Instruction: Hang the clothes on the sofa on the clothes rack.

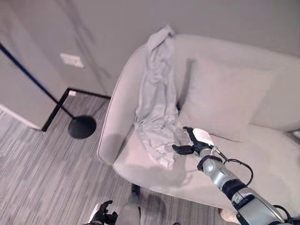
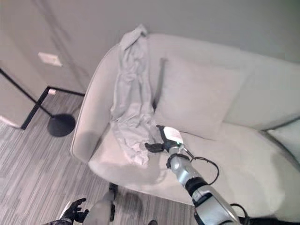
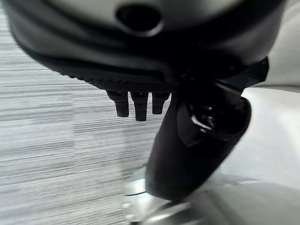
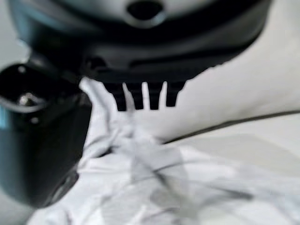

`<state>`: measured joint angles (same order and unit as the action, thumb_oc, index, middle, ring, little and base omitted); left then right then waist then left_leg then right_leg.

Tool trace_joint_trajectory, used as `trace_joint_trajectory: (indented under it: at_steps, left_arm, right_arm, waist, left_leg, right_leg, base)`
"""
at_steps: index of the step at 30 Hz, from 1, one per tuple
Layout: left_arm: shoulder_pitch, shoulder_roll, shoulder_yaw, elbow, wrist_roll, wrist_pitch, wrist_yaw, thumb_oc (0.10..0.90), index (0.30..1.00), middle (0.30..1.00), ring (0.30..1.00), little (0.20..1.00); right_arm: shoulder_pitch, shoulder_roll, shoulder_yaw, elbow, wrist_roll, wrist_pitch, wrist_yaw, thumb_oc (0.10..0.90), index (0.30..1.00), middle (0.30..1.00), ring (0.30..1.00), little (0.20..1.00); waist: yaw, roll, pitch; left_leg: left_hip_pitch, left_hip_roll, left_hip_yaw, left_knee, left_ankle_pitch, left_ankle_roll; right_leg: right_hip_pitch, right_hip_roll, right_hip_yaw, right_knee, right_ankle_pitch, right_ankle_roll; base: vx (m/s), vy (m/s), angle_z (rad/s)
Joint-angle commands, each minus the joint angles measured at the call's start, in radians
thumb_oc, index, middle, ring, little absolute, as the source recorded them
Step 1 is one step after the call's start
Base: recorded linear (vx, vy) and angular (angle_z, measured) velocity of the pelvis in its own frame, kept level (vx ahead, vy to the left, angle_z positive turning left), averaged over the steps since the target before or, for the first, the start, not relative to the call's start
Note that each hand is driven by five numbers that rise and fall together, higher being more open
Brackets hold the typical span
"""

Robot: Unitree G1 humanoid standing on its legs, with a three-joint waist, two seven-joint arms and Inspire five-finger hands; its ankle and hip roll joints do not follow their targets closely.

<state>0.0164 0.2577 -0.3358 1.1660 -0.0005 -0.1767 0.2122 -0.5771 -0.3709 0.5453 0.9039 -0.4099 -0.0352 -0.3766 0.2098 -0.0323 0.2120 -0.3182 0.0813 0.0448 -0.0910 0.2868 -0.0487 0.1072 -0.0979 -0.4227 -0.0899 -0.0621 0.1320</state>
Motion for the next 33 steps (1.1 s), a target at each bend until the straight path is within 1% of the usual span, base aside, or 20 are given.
trace_joint_trajectory:
  at_steps: [1,3,4,5,7,8,9,12,15,17,18,19,20,21,22,24,27,28,30,33]
  left_arm:
    - [-0.049,-0.04,-0.083,0.033,-0.033,-0.049,0.032,0.8,0.9,0.9,0.9,0.9]
    - [-0.065,-0.04,-0.097,0.033,-0.044,-0.052,0.044,0.8,0.9,0.9,0.9,0.9]
    - [-0.065,-0.04,-0.097,0.034,-0.044,-0.052,0.044,0.8,0.9,0.9,0.9,0.9]
    - [-0.076,-0.039,-0.116,0.025,-0.048,-0.058,0.053,0.8,0.9,0.9,0.9,0.9]
    - [-0.093,-0.037,-0.142,0.008,-0.047,-0.065,0.066,0.8,0.9,0.9,0.9,0.9]
    - [-0.109,-0.034,-0.175,-0.007,-0.044,-0.073,0.073,0.8,0.9,0.9,0.9,0.9]
    - [-0.11,-0.034,-0.175,-0.007,-0.045,-0.073,0.073,0.8,0.9,0.9,0.9,0.9]
    - [-0.143,-0.009,-0.23,-0.083,-0.037,-0.088,0.093,0.8,0.9,0.9,0.9,0.9]
    - [-0.183,0.009,-0.262,-0.133,-0.025,-0.106,0.124,0.8,0.9,0.9,0.9,0.9]
    - [-0.204,0.021,-0.269,-0.163,-0.029,-0.113,0.139,0.8,0.9,0.9,0.9,0.9]
    - [-0.204,0.021,-0.269,-0.164,-0.029,-0.113,0.139,0.8,0.9,0.9,0.9,0.9]
    - [-0.215,0.033,-0.264,-0.202,-0.03,-0.113,0.141,0.8,0.9,0.9,0.9,0.9]
    - [-0.218,0.038,-0.261,-0.202,-0.021,-0.111,0.144,0.8,0.9,0.9,0.9,0.9]
    - [-0.22,0.04,-0.262,-0.193,-0.014,-0.109,0.145,0.8,0.9,0.9,0.9,0.9]
    - [-0.219,0.042,-0.256,-0.175,-0.003,-0.106,0.148,0.8,0.9,0.9,0.9,0.9]
    - [-0.219,0.04,-0.25,-0.167,0.0,-0.103,0.151,0.8,0.9,0.9,0.9,0.9]
    - [-0.218,0.041,-0.25,-0.167,0.0,-0.103,0.151,0.8,0.9,0.9,0.9,0.9]
    - [-0.22,0.038,-0.224,-0.146,0.014,-0.091,0.161,0.8,0.9,0.9,0.9,0.9]
    - [-0.214,0.036,-0.198,-0.13,0.015,-0.082,0.164,0.8,0.9,0.9,0.9,0.9]
    - [-0.21,0.031,-0.188,-0.117,0.023,-0.074,0.157,0.8,0.9,0.9,0.9,0.9]
  right_arm:
    - [-0.097,-0.048,0.003,0.011,0.076,-0.015,-0.094,0.8,0.9,0.9,0.9,0.9]
    - [-0.137,-0.035,0.016,0.06,0.094,-0.013,-0.107,0.8,0.9,0.9,0.9,0.9]
    - [-0.138,-0.034,0.017,0.062,0.094,-0.013,-0.107,0.8,0.9,0.9,0.9,0.9]
    - [-0.176,-0.032,0.024,0.115,0.109,-0.009,-0.111,0.8,0.9,0.9,0.9,0.9]
    - [-0.222,-0.031,0.039,0.168,0.123,-0.01,-0.121,0.8,0.9,0.9,0.9,0.9]
    - [-0.258,-0.031,0.066,0.235,0.113,-0.004,-0.124,0.8,0.9,0.9,0.9,0.9]
    - [-0.26,-0.03,0.066,0.238,0.113,-0.006,-0.125,0.8,0.9,0.9,0.9,0.9]
    - [-0.343,-0.055,0.12,0.353,0.071,0.013,-0.132,0.8,0.9,0.9,0.9,0.9]
    - [-0.381,-0.064,0.134,0.406,0.073,0.019,-0.145,0.8,0.9,0.9,0.9,0.9]
    - [-0.396,-0.072,0.166,0.449,0.053,0.025,-0.129,0.8,0.9,0.9,0.9,0.9]
    - [-0.397,-0.071,0.166,0.45,0.053,0.025,-0.129,0.8,0.9,0.9,0.9,0.9]
    - [-0.397,-0.064,0.203,0.474,0.027,0.032,-0.089,0.675,0.712,0.712,0.712,0.712]
    - [-0.394,-0.055,0.221,0.489,0.004,0.036,-0.067,0.4,0.3,0.3,0.3,0.3]
    - [-0.392,-0.042,0.238,0.505,-0.015,0.04,-0.046,0.4,0.3,0.3,0.3,0.3]
    - [-0.375,-0.013,0.257,0.499,-0.031,0.041,-0.017,0.4,0.3,0.3,0.3,0.3]
    - [-0.361,0.002,0.259,0.492,-0.033,0.044,-0.012,0.4,0.3,0.3,0.3,0.3]
    - [-0.36,0.003,0.26,0.492,-0.033,0.044,-0.012,0.4,0.3,0.3,0.3,0.3]
    - [-0.277,0.062,0.278,0.457,-0.058,0.049,0.003,0.4,0.3,0.3,0.3,0.3]
    - [-0.204,0.101,0.264,0.414,-0.034,0.044,0.011,0.4,0.3,0.3,0.3,0.3]
    - [-0.144,0.13,0.253,0.387,-0.015,0.036,0.019,0.4,0.3,0.3,0.3,0.3]
  waist:
    - [0.017,0.02,0.009]
    - [0.028,0.024,0.027]
    - [0.028,0.024,0.027]
    - [0.038,0.031,0.044]
    - [0.05,0.04,0.066]
    - [0.063,0.047,0.081]
    - [0.063,0.048,0.082]
    - [0.085,0.069,0.121]
    - [0.094,0.088,0.159]
    - [0.104,0.096,0.174]
    - [0.103,0.095,0.172]
    - [0.111,0.097,0.182]
    - [0.114,0.095,0.183]
    - [0.114,0.091,0.183]
    - [0.112,0.081,0.183]
    - [0.109,0.077,0.182]
    - [0.108,0.076,0.182]
    - [0.097,0.061,0.174]
    - [0.075,0.043,0.162]
    - [0.062,0.028,0.151]
  left_leg:
    - [0.102,0.052,-0.029,0.016,-0.189,-0.04]
    - [0.076,0.044,-0.043,0.017,-0.182,-0.039]
    - [0.075,0.044,-0.043,0.017,-0.181,-0.038]
    - [0.05,0.035,-0.053,0.018,-0.174,-0.038]
    - [0.019,0.025,-0.064,0.018,-0.165,-0.038]
    - [0.003,0.022,-0.08,0.013,-0.178,-0.05]
    - [0.003,0.023,-0.08,0.014,-0.178,-0.05]
    - [-0.063,0.003,-0.095,0.012,-0.159,-0.056]
    - [-0.124,-0.01,-0.098,0.01,-0.142,-0.06]
    - [-0.169,-0.02,-0.097,0.006,-0.133,-0.064]
    - [-0.172,-0.02,-0.097,0.006,-0.132,-0.063]
    - [-0.2,-0.023,-0.096,0.005,-0.127,-0.063]
    - [-0.211,-0.024,-0.096,0.005,-0.126,-0.064]
    - [-0.216,-0.026,-0.096,0.005,-0.126,-0.063]
    - [-0.217,-0.029,-0.097,0.005,-0.127,-0.061]
    - [-0.216,-0.03,-0.096,0.005,-0.128,-0.06]
    - [-0.216,-0.031,-0.096,0.005,-0.128,-0.06]
    - [-0.196,-0.035,-0.098,0.004,-0.138,-0.056]
    - [-0.165,-0.035,-0.093,0.004,-0.149,-0.053]
    - [-0.128,-0.029,-0.084,0.005,-0.161,-0.051]
  right_leg:
    - [-0.158,-0.05,0.029,0.011,0.071,-0.009]
    - [-0.177,-0.056,0.022,0.012,0.078,-0.006]
    - [-0.178,-0.057,0.022,0.012,0.078,-0.006]
    - [-0.196,-0.063,0.018,0.012,0.084,-0.004]
    - [-0.219,-0.069,0.013,0.013,0.091,-0.002]
    - [-0.228,-0.069,0.018,0.008,0.08,0.007]
    - [-0.228,-0.069,0.018,0.009,0.08,0.007]
    - [-0.285,-0.081,0.012,0.009,0.097,0.016]
    - [-0.341,-0.092,0.016,0.007,0.116,0.026]
    - [-0.385,-0.097,0.018,0.005,0.129,0.035]
    - [-0.388,-0.097,0.018,0.005,0.13,0.035]
    - [-0.416,-0.099,0.023,0.003,0.132,0.037]
    - [-0.425,-0.1,0.026,0.003,0.133,0.038]
    - [-0.43,-0.101,0.027,0.003,0.133,0.037]
    - [-0.431,-0.103,0.028,0.003,0.134,0.036]
    - [-0.43,-0.104,0.029,0.003,0.135,0.036]
    - [-0.43,-0.105,0.028,0.003,0.135,0.036]
    - [-0.414,-0.107,0.029,0.003,0.137,0.037]
    - [-0.39,-0.108,0.035,0.003,0.136,0.036]
    - [-0.36,-0.108,0.042,0.003,0.134,0.035]
  base:
    - [-0.07,0.065,0.25]
    - [-0.05,0.062,0.12]
    - [-0.04,0.067,0.03]
    - [-0.05,0.076,0.12]
    - [-0.02,0.073,0.17]
    - [0.05,0.02,0.17]
    - [0.05,0.028,0.19]
    - [-0.05,0.065,0.11]
    - [-0.08,0.075,-0.02]
    - [-0.07,0.06,-0.03]
    - [-0.06,0.054,-0.02]
    - [-0.03,0.04,0.02]
    - [-0.03,0.036,0.04]
    - [0.0,-0.002,0.04]
    - [0.0,0.0,0.0]
    - [0.0,0.001,0.03]
    - [0.0,0.001,0.02]
    - [0.0,0.0,0.0]
    - [0.01,-0.031,0.08]
    - [0.0,-0.011,0.02]
